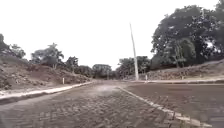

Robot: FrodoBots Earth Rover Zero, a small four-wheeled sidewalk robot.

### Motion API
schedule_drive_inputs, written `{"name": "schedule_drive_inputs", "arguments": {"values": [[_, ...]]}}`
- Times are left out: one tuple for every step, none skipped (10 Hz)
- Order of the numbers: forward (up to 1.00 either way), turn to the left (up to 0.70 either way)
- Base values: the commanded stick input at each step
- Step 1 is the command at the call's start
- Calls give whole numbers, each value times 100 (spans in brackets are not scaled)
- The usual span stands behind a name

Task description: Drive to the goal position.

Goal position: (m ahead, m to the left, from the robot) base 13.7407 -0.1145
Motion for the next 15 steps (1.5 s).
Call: {"name": "schedule_drive_inputs", "arguments": {"values": [[100,0],[100,0],[100,0],[100,0],[100,0],[100,0],[100,0],[100,0],[100,0],[100,0],[100,0],[100,0],[100,0],[100,0],[100,0]]}}
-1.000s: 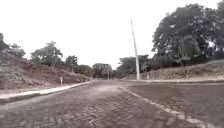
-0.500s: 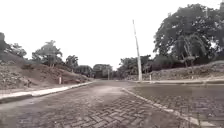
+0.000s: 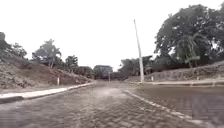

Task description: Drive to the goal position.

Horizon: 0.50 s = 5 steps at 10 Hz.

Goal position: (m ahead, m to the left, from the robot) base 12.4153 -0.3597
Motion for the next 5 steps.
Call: {"name": "schedule_drive_inputs", "arguments": {"values": [[100,0],[100,0],[100,0],[100,0],[100,0]]}}
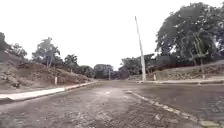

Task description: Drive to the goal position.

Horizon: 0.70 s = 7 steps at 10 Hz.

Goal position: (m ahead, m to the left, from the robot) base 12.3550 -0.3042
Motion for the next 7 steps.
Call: {"name": "schedule_drive_inputs", "arguments": {"values": [[100,0],[100,0],[100,0],[100,0],[100,0],[100,0],[100,0]]}}
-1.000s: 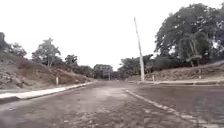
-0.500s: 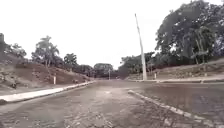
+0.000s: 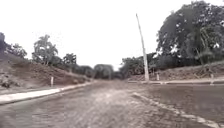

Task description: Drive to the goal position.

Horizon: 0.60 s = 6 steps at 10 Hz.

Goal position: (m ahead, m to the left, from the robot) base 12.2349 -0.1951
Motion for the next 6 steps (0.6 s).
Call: {"name": "schedule_drive_inputs", "arguments": {"values": [[100,0],[100,0],[100,0],[100,0],[100,0],[100,0]]}}
